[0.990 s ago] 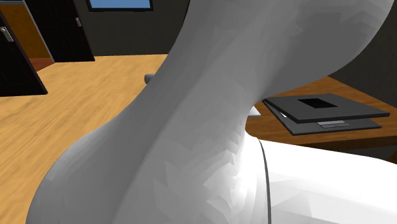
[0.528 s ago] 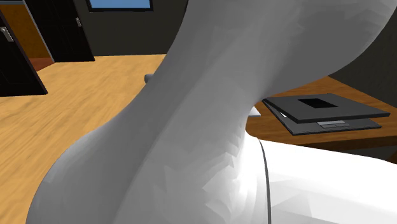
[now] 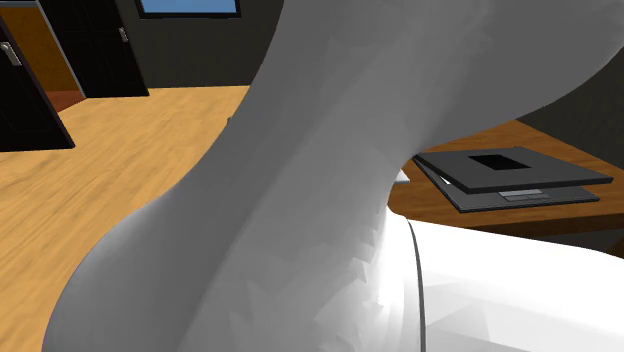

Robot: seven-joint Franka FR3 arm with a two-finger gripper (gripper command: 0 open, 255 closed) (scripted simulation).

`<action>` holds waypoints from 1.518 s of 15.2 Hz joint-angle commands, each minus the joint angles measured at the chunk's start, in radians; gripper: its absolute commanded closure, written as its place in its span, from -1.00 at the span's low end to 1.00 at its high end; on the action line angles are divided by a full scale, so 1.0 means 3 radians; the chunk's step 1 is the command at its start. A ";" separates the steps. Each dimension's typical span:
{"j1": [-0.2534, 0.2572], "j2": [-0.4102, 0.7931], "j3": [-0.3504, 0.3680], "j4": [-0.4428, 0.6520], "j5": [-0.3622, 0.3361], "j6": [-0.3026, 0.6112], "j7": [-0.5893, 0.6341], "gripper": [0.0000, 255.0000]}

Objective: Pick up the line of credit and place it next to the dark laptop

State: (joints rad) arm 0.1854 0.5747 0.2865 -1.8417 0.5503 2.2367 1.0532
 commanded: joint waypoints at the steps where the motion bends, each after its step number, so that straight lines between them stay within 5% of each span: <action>1: -0.0006 -0.0062 -0.0001 0.0007 -0.0009 -0.0064 0.0035 1.00; 17: -0.0047 -0.0497 0.0007 0.0073 -0.0049 -0.0511 0.0280 1.00; 23: -0.0363 -0.0693 -0.0134 -0.0154 -0.0053 -0.0709 -0.0108 1.00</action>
State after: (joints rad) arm 0.0931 0.3777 0.2534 -1.8689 0.5336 2.0295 1.0455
